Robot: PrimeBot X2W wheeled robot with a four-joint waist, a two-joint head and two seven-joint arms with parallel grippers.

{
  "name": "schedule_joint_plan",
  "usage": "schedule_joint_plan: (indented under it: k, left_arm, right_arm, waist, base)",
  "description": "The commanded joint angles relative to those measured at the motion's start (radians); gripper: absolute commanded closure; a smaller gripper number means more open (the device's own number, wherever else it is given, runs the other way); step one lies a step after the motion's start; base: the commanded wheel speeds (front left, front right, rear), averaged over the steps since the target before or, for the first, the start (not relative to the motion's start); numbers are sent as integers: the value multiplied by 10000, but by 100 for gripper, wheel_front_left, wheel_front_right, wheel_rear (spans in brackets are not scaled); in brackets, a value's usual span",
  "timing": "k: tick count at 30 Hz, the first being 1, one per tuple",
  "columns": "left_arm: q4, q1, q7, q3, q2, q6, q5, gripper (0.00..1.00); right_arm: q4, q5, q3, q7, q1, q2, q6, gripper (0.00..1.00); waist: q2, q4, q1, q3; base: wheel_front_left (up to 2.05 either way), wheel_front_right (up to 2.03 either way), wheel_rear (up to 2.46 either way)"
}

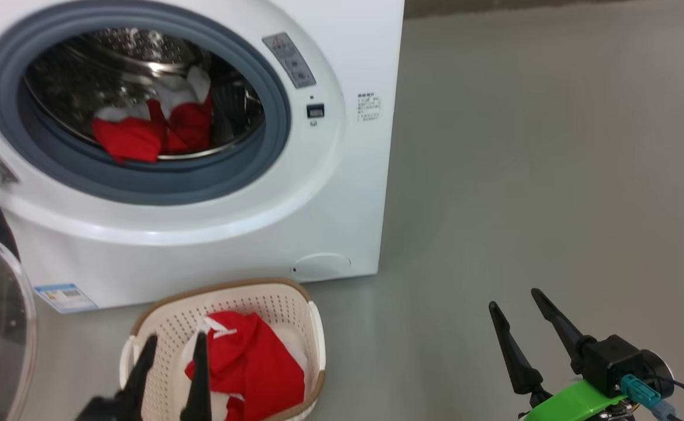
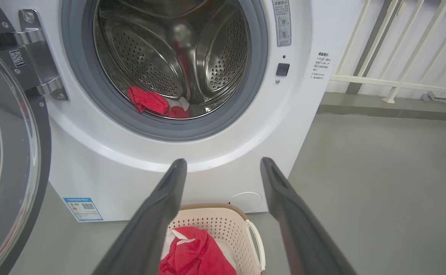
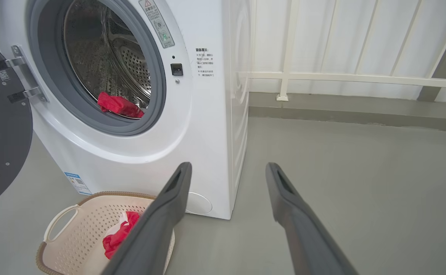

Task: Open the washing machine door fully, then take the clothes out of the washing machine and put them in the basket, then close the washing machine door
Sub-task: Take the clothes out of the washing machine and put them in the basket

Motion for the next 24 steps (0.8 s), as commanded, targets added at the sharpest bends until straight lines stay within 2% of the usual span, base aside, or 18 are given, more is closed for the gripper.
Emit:
schedule_joint_plan:
  k: [1,13,18,24]
  left_arm:
    - [-122,-548,-118,324,86,-3,-135,0]
    - [2846,-4052,-578,552,482,-607,-677,0]
    - [4373,-5785,-597,561,1073,-766,-507,0]
    - [5714,-7594,-340,480,2065,-812,-75,0]
  right_arm:
    - [-301,-18,206,16,-440,-62,4,0]
    - [-765,100,77,-231,-1260,-62,4,0]
    - [-643,374,174,-497,-1623,-62,4,0]
    - [-332,754,427,-803,-2017,-62,4,0]
  waist:
    - [0,-89,0,508]
    - [0,-650,0,2799]
    - [0,-1059,0,3548]
    - [0,-1607,0,4214]
  base:
    - [0,0,0]
    - [0,0,0]
    - [0,0,0]
    - [0,0,0]
